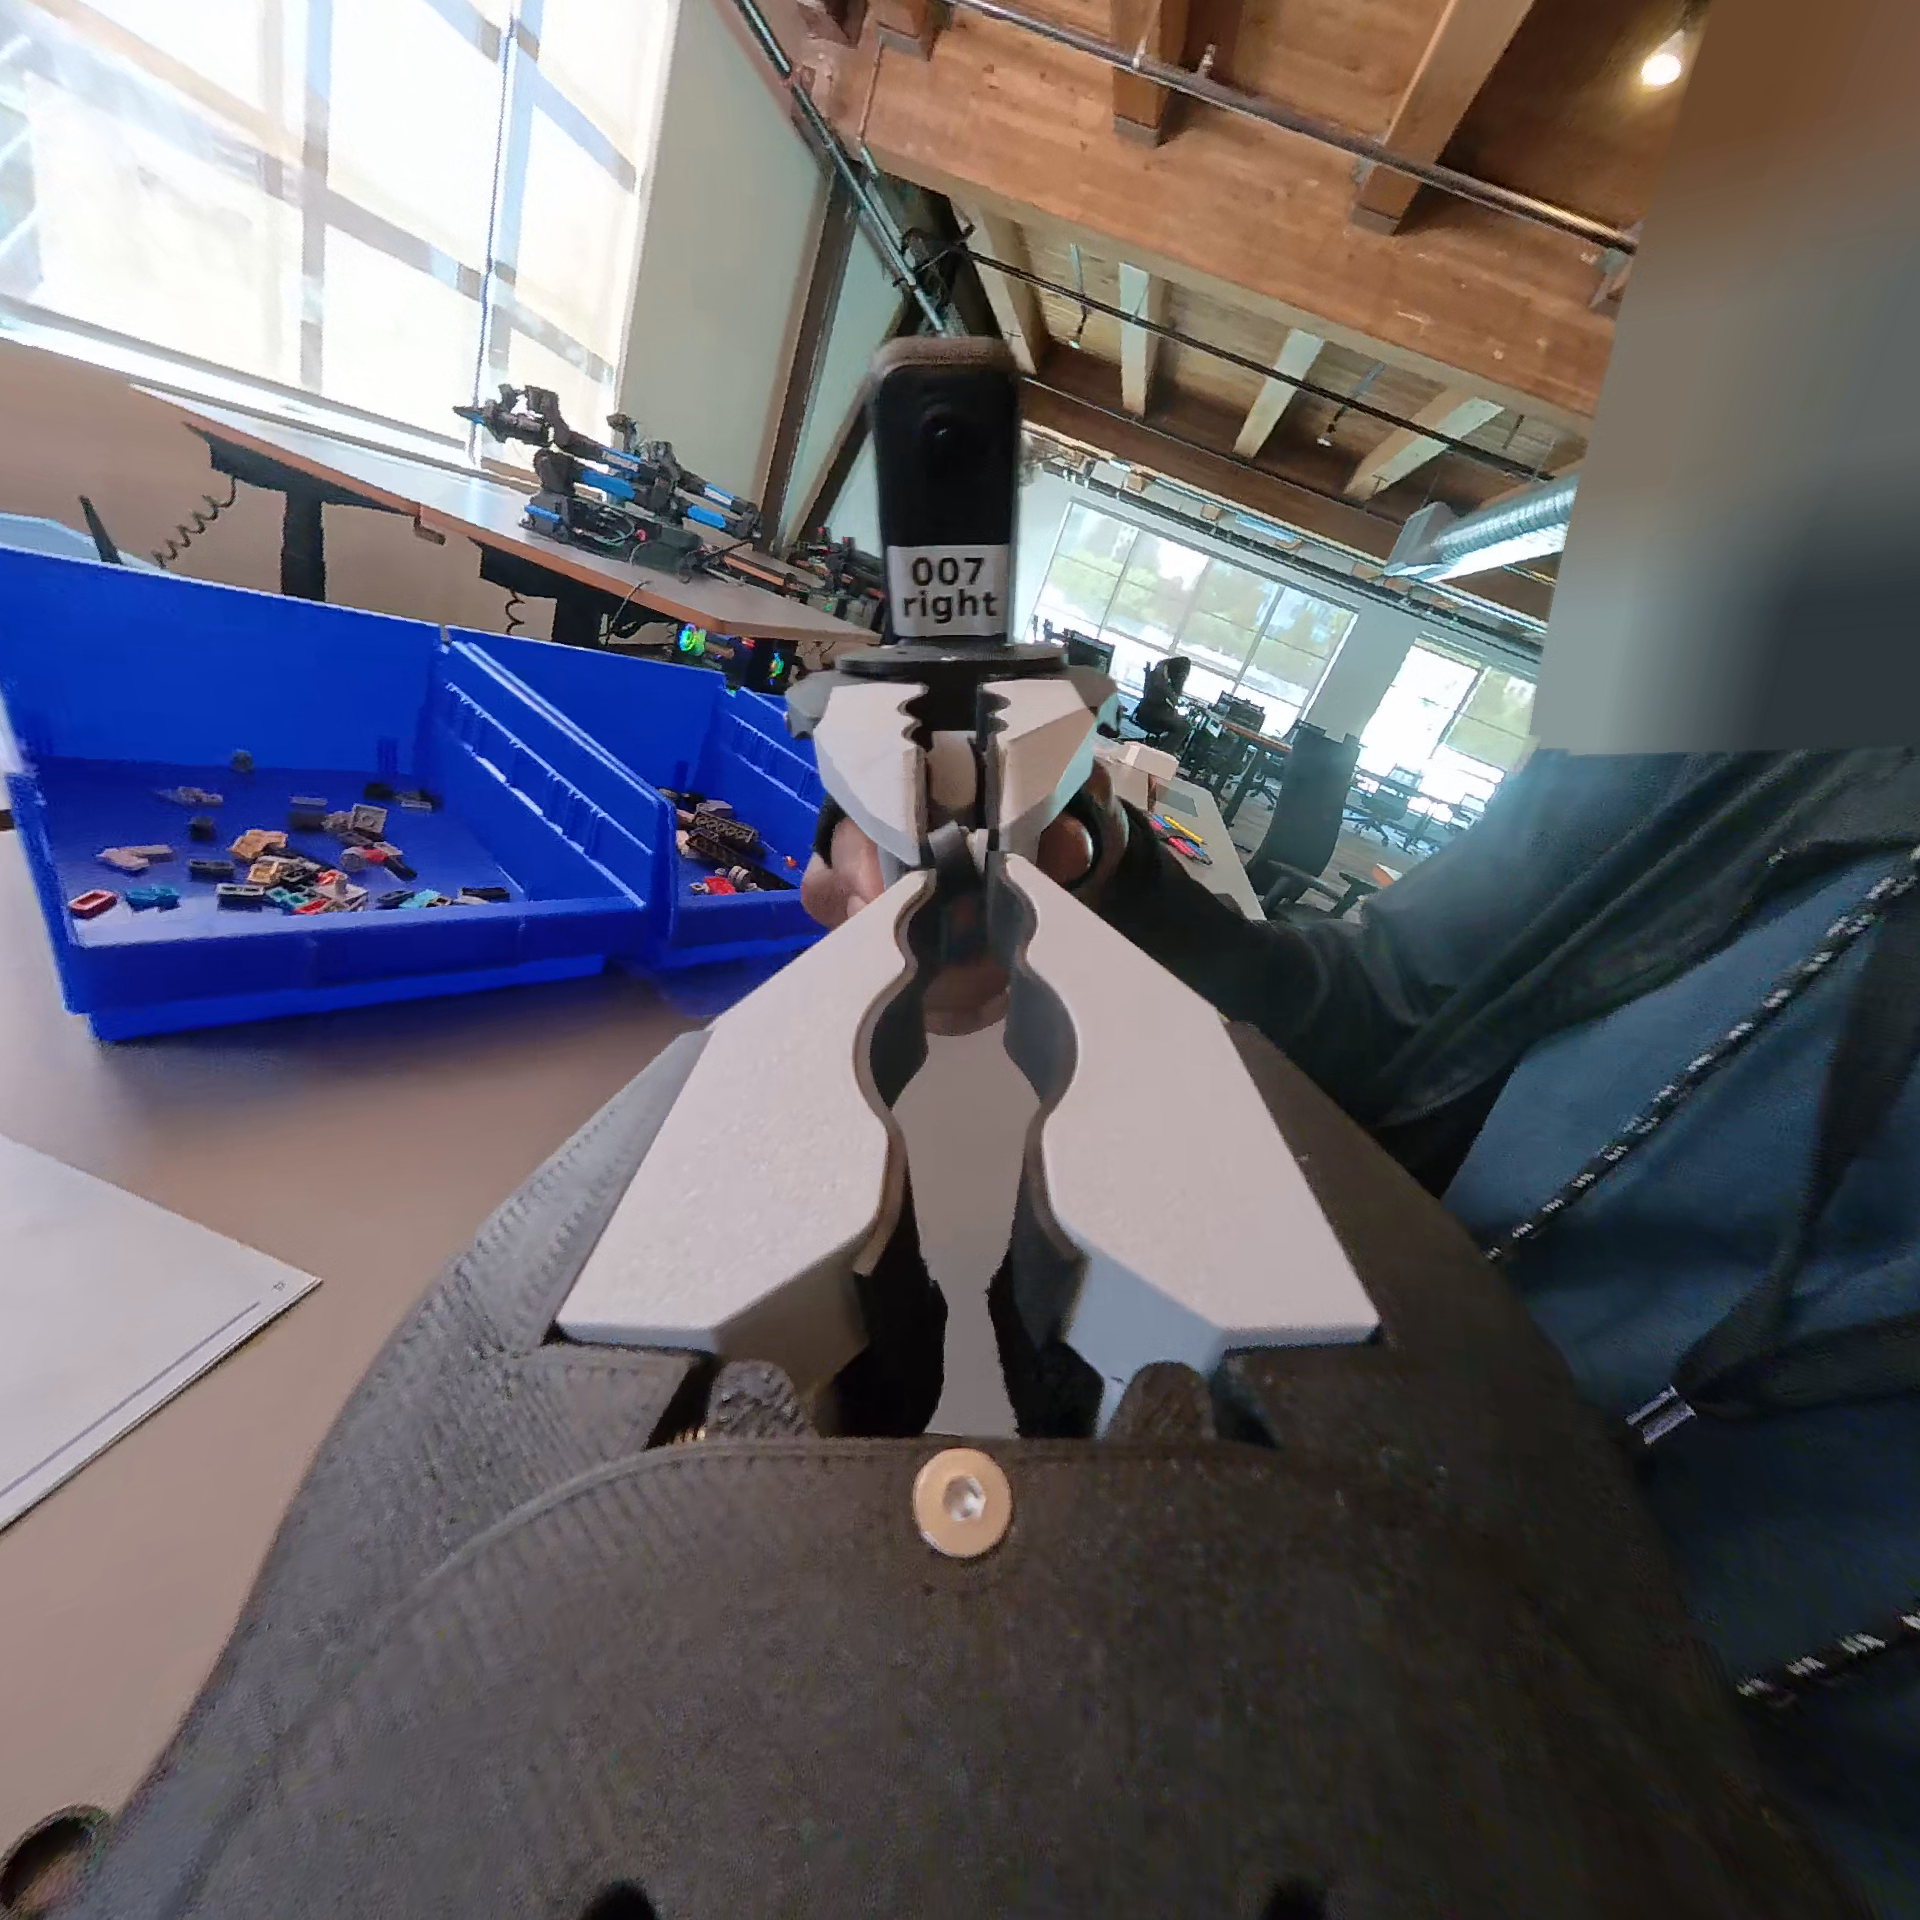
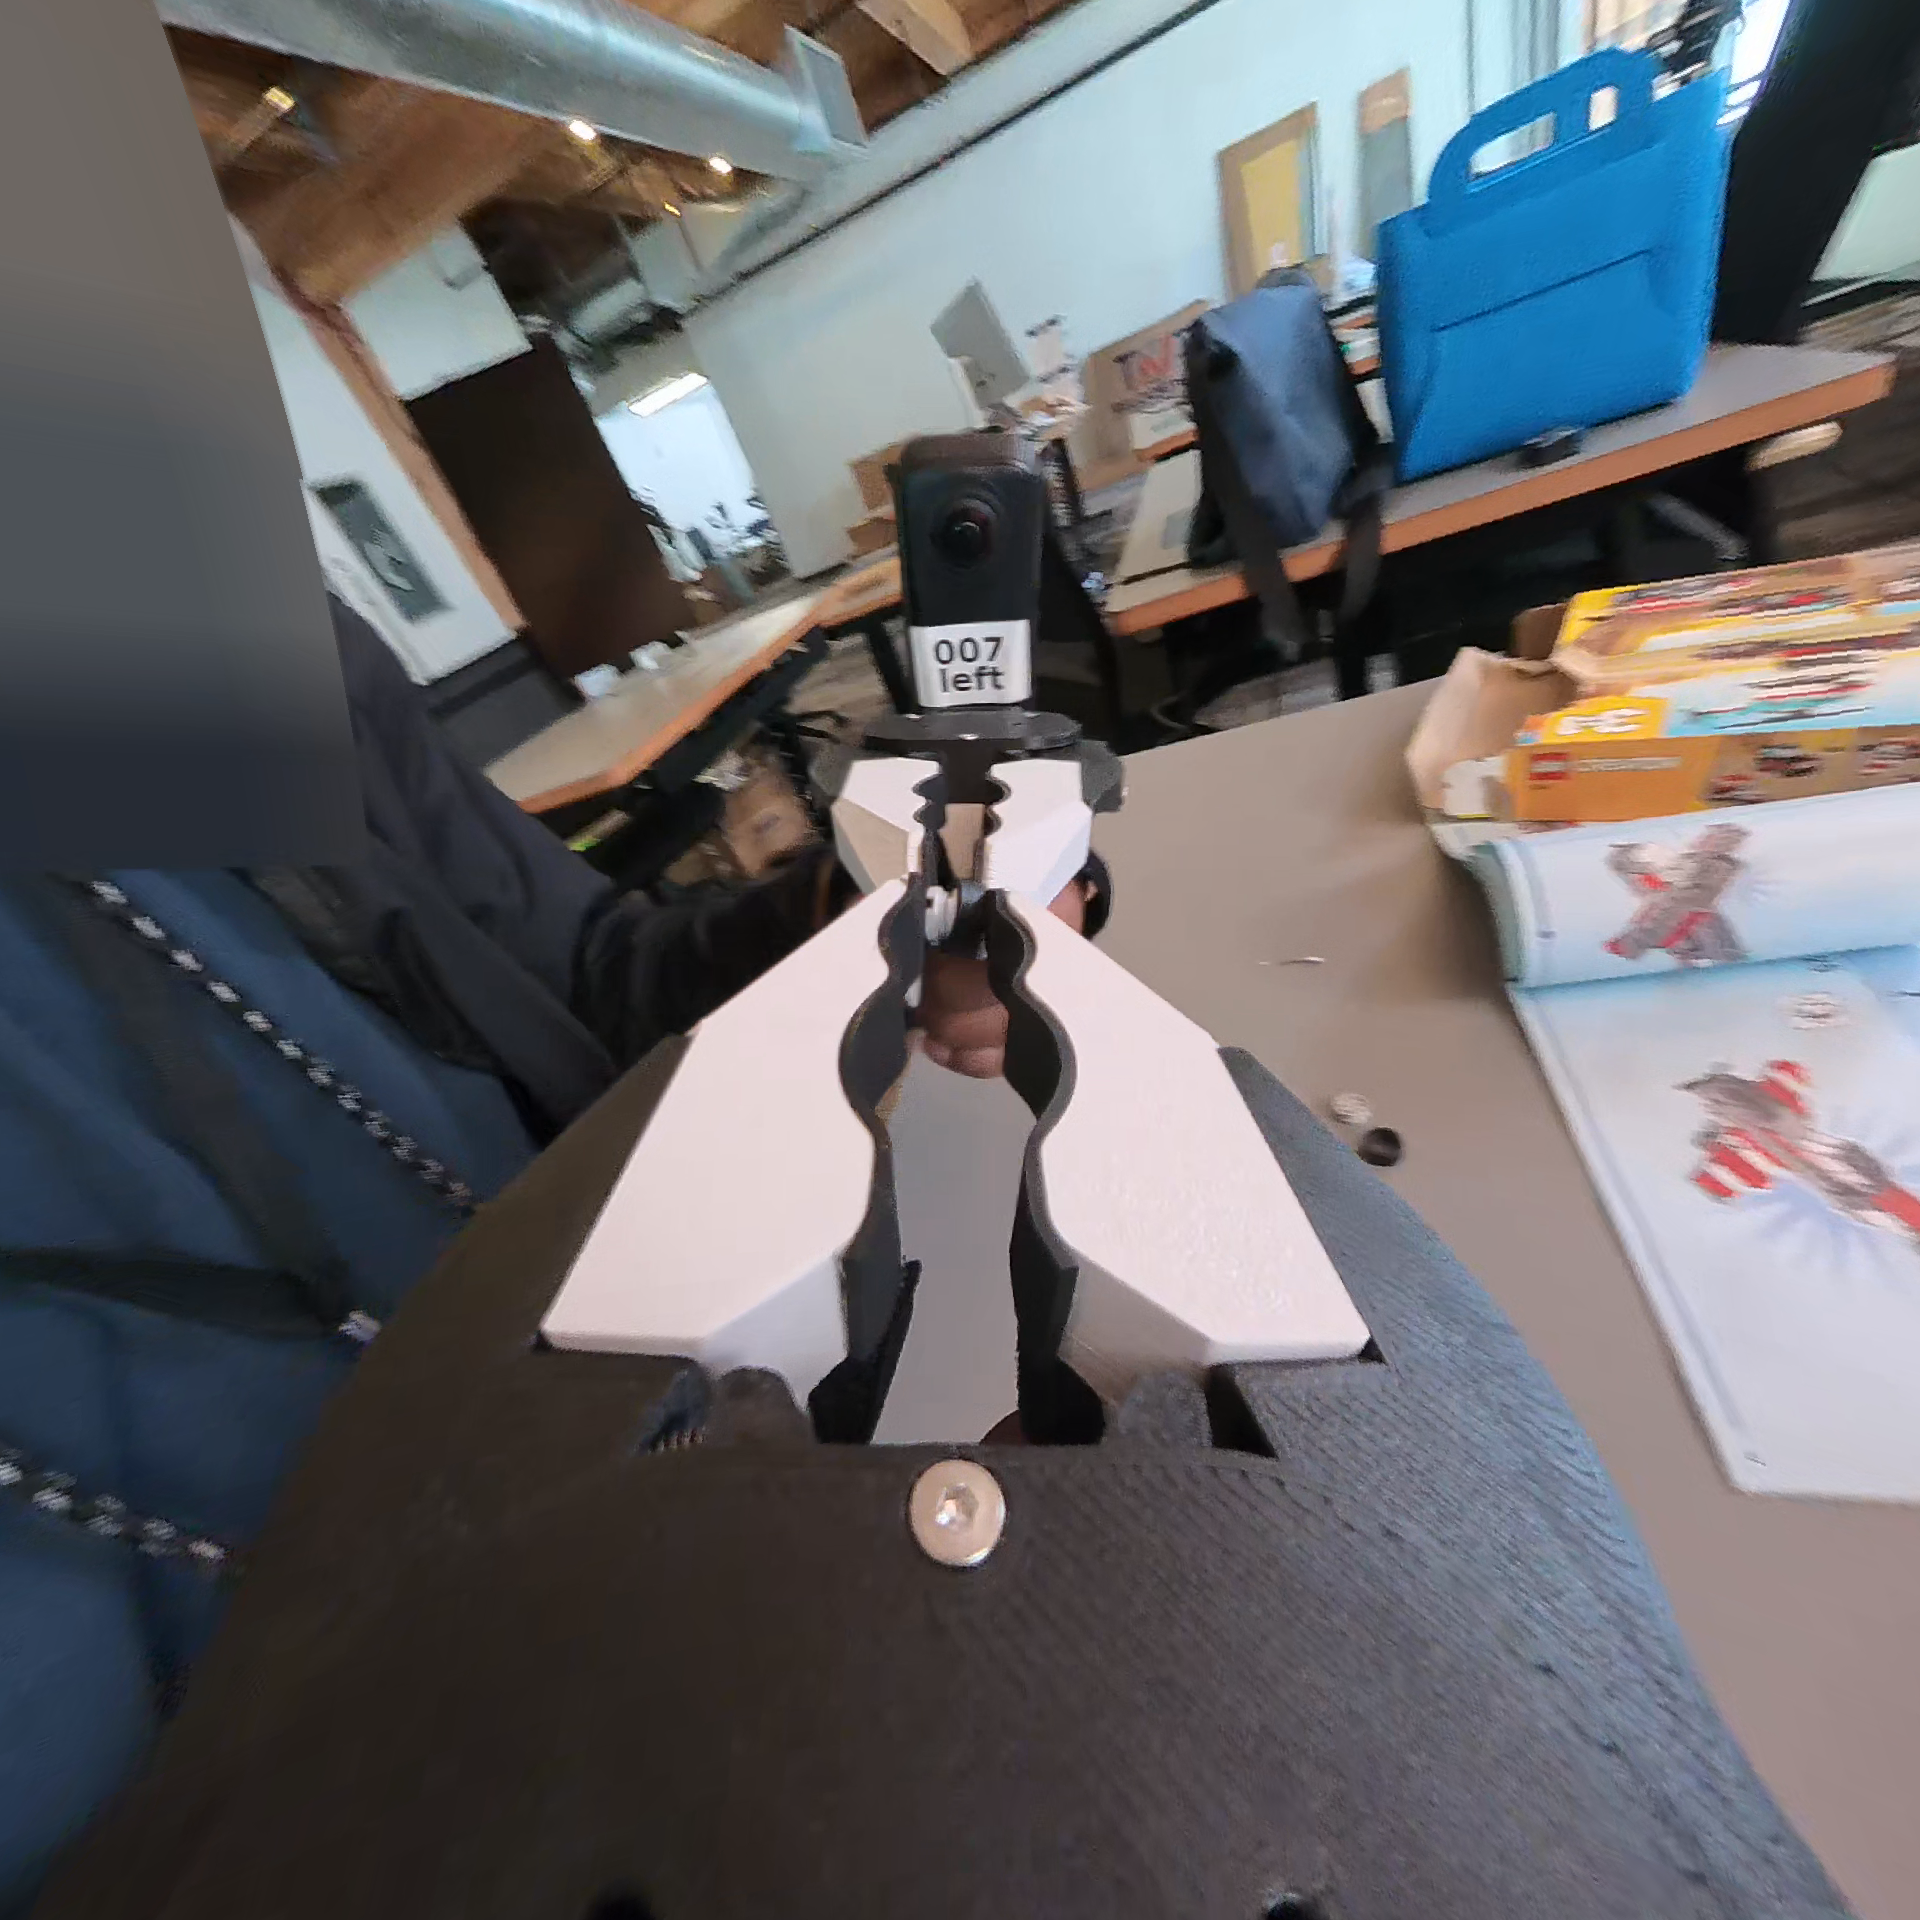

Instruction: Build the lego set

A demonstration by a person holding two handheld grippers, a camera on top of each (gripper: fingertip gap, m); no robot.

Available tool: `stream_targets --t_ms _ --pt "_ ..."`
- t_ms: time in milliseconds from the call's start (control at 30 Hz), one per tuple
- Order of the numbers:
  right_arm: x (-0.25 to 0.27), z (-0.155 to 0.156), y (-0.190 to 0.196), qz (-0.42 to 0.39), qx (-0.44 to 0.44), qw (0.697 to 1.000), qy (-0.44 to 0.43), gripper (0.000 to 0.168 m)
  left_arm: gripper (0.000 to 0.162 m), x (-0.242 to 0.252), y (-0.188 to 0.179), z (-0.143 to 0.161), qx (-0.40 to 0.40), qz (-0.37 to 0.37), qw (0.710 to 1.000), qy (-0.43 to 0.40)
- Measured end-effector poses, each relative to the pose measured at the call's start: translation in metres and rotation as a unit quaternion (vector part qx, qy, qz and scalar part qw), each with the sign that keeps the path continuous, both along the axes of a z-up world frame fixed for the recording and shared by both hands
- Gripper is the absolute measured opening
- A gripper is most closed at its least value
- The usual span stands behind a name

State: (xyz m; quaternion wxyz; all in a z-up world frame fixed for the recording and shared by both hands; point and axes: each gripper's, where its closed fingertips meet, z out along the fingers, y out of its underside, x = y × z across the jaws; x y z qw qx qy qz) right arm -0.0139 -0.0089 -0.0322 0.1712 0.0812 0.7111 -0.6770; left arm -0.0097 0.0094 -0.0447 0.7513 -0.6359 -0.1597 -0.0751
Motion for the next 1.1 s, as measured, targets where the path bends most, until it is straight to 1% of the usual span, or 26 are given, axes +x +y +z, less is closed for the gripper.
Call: stream_targets --t_ms 233,433,633,767,833,900,1033,1100 --pt "-0.015 -0.006 -0.001 -0.058 0.018 0.996 0.070 0.010 0.008 -0.010 -0.002 -0.003 0.004 0.021 0.999 -0.041" --pt "-0.013 0.000 -0.002 -0.090 0.023 0.986 0.139 0.010 0.009 -0.013 -0.004 0.000 0.022 0.024 0.998 -0.062" --pt "-0.012 0.006 -0.003 -0.091 -0.010 0.986 0.143 0.010 0.010 -0.012 -0.004 0.006 0.059 0.008 0.995 -0.079" --pt "-0.011 0.011 0.000 -0.095 -0.034 0.981 0.166 0.010 0.014 -0.013 -0.006 0.008 0.088 -0.004 0.990 -0.106" --pt "-0.011 0.010 0.003 -0.101 -0.038 0.975 0.193 0.011 0.017 -0.014 -0.007 0.007 0.103 -0.016 0.986 -0.134" --pt "-0.013 0.008 0.004 -0.113 -0.036 0.966 0.231 0.010 0.022 -0.018 -0.007 0.003 0.115 -0.028 0.977 -0.177" --pt "-0.014 0.000 0.004 -0.128 -0.015 0.948 0.291 0.010 0.026 -0.026 -0.009 0.000 0.165 -0.057 0.946 -0.274" --pt "-0.013 -0.003 0.004 -0.130 -0.008 0.939 0.319 0.010 0.027 -0.024 -0.005 -0.003 0.171 -0.077 0.933 -0.307"
